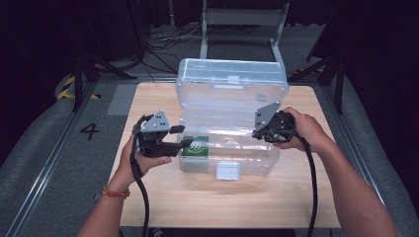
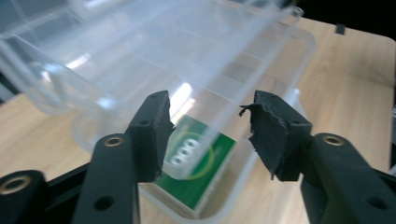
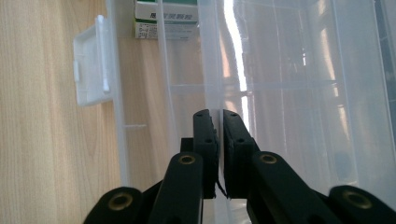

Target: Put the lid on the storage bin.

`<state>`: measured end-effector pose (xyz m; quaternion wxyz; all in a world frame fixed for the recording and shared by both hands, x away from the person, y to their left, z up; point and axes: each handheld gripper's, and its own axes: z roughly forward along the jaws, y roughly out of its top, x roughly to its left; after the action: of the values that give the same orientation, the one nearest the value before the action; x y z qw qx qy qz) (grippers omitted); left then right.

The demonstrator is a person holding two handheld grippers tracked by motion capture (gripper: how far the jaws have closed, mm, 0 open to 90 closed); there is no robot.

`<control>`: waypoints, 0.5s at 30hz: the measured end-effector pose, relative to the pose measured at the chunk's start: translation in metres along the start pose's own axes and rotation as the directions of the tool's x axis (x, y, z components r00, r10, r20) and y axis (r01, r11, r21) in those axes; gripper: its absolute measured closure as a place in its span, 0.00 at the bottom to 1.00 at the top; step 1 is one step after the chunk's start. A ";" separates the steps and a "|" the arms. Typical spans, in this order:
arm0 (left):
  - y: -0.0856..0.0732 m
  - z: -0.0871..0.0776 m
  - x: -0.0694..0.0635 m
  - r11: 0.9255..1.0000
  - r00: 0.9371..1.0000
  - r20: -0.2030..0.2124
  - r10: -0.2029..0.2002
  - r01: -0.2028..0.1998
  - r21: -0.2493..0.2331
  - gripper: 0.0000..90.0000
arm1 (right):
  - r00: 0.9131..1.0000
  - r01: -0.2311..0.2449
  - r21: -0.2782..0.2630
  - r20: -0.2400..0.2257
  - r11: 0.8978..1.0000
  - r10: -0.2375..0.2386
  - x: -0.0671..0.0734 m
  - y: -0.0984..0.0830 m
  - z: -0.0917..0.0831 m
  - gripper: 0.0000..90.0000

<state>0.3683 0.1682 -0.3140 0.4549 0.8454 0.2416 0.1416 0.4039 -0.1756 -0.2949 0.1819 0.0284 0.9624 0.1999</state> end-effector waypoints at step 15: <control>0.036 0.014 0.044 0.998 0.999 -0.052 -0.007 0.010 0.063 0.87 | 1.000 -0.009 -0.027 -0.001 1.000 0.009 0.002 -0.004 0.001 0.96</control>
<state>0.4219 0.1652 -0.2900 0.4222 0.8543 0.2611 0.1539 0.4023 -0.1785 -0.2975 0.1811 0.0305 0.9595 0.2135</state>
